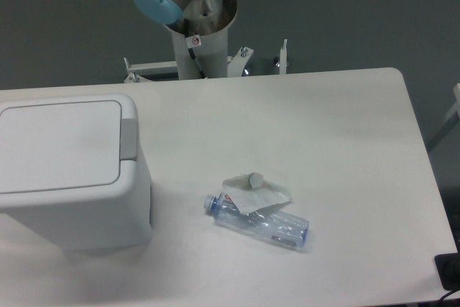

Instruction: Open the trash can

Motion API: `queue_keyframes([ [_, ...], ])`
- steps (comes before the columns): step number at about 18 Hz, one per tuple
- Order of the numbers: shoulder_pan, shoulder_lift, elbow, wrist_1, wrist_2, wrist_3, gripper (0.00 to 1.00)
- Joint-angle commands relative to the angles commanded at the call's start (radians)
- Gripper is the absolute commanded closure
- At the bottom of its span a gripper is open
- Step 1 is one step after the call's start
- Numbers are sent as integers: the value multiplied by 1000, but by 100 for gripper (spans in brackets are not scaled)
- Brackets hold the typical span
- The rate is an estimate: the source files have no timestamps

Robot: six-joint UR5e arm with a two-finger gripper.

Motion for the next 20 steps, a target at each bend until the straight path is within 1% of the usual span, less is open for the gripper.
queue_keyframes([
  [2,-2,1,0,-2,0,-2,0],
  [4,-5,3,-2,-2,-2,-47,0],
  [5,-6,3,-3,-2,-6,-82,0],
  [8,-12,0,-6,-2,-77,-175,0],
  [9,-14,-5,0,-2,-93,-223,0],
  [10,-17,-5,-3,-3,-100,-309,0],
  [12,-46,-6,-6,-3,-115,-400,0],
  [14,-67,-12,0,-2,-149,-458,0],
  [15,-81,-11,-1,-2,-175,-533,0],
  [16,-104,-8,-6,-3,-178,-629,0],
  [18,-162,-3,-23,0,-169,-718,0],
  [20,-196,-9,-15,2,-176,-796,0],
])
